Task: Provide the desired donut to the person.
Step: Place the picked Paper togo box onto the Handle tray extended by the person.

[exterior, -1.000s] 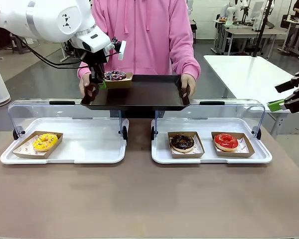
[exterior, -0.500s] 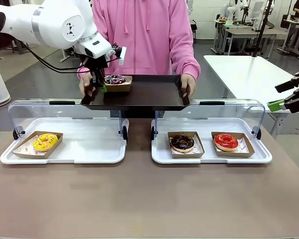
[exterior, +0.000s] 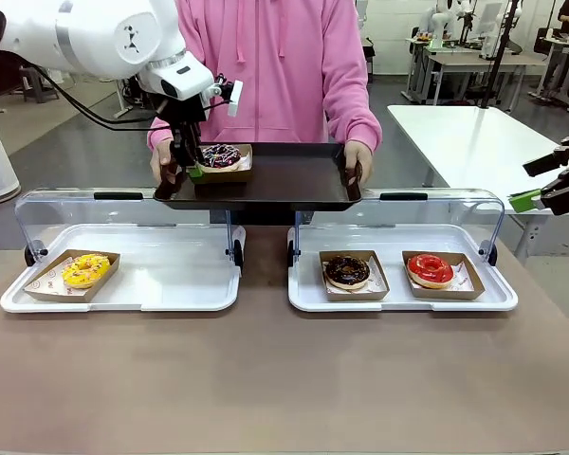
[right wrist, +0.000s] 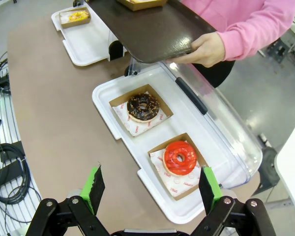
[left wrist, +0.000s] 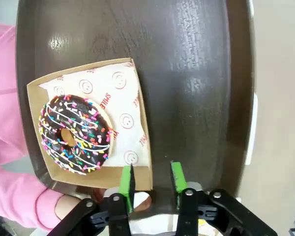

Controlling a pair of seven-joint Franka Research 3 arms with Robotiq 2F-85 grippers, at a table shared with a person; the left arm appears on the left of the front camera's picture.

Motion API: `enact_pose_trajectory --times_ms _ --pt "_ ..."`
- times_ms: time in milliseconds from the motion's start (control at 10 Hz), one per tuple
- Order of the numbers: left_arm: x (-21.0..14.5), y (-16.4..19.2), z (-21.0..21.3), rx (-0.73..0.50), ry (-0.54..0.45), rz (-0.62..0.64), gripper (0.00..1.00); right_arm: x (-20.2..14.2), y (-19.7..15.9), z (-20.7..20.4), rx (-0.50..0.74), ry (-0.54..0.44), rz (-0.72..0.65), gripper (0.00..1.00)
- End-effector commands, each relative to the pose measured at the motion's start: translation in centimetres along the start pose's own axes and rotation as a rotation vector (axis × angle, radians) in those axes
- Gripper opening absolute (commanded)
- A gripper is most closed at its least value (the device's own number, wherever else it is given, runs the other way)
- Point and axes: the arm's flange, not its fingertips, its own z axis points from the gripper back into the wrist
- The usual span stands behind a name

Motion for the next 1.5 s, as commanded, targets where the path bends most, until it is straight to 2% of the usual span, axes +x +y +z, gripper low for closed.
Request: enact_pose_trajectory --times_ms 0,200,700,800,900,1000,1400 --pt "-0.6 -0.8 2.0 -0.049 -0.042 0.046 0.82 0.0 -0.1 -0.2 0.01 -0.006 0.007 1.0" --pt "-1.1 -1.5 3.5 -0.055 -0.039 0.055 1.0 0.0 -0.1 -0.2 0.01 -0.006 0.007 1.0" --pt "-1.9 -2.3 4.4 -0.119 -0.088 0.049 1.0 0.0 -0.1 -0.2 0.01 -0.006 0.007 1.0" --pt "-1.9 -2.1 3.9 -0.166 -0.092 0.041 1.0 0.0 -0.1 -0.2 0.01 -0.006 0.007 1.0" --pt "-1.9 -1.4 2.1 -0.292 -0.113 -0.001 1.0 0.0 -0.1 -0.2 0.01 -0.006 0.007 1.0" --pt "-1.2 -2.1 4.1 -0.117 -0.067 0.061 1.0 0.0 -0.1 -0.2 0.01 -0.006 0.007 1.0" --pt "-1.2 -2.1 4.1 -0.117 -0.067 0.061 1.0 0.0 -0.1 -0.2 0.01 -0.006 0.007 1.0"
